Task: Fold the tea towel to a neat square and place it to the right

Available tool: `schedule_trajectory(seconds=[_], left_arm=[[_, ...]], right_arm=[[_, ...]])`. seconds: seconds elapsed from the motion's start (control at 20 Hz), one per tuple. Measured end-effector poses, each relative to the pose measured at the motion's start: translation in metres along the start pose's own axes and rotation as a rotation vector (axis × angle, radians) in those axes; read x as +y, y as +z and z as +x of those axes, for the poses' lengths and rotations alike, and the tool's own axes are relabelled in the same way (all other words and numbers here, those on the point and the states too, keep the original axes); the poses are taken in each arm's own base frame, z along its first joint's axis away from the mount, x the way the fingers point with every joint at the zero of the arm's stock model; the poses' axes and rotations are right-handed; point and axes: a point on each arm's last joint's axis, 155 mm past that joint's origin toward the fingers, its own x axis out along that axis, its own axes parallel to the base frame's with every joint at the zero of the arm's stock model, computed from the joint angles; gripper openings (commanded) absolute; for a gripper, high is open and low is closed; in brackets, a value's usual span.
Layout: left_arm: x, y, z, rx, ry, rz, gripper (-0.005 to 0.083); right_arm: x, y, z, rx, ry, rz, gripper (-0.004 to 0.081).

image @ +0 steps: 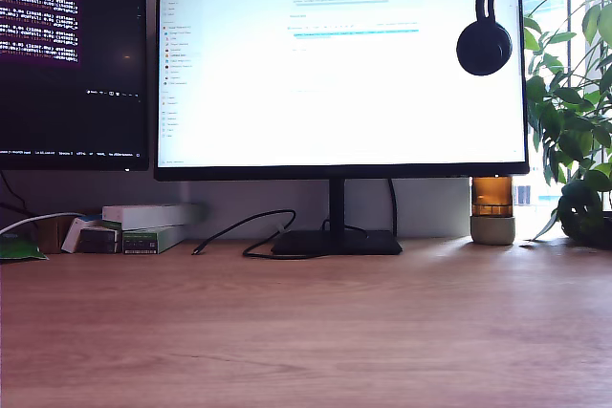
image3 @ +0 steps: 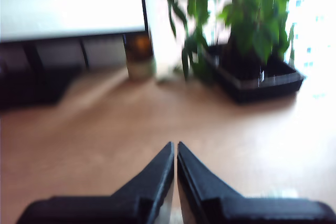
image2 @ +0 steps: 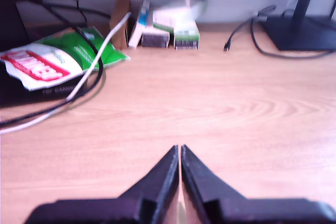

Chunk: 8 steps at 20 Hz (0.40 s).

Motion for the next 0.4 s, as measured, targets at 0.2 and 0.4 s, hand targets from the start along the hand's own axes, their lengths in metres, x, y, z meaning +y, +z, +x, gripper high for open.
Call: schedule_trajectory(seconds=[0.2,0.4], left_arm=[[0.0,-0.001,0.0,0.003,0.0,0.0,-0.0024],[0.0,-0.001,0.0,0.003,0.0,0.0,-0.0024]], right_arm=[[-0.002,-0.027,-0.001,0.108,-0.006,-0.012,-0.0012],[-0.003,-0.042,-0.004,0.169,-0.009,-0.019,-0.0012]])
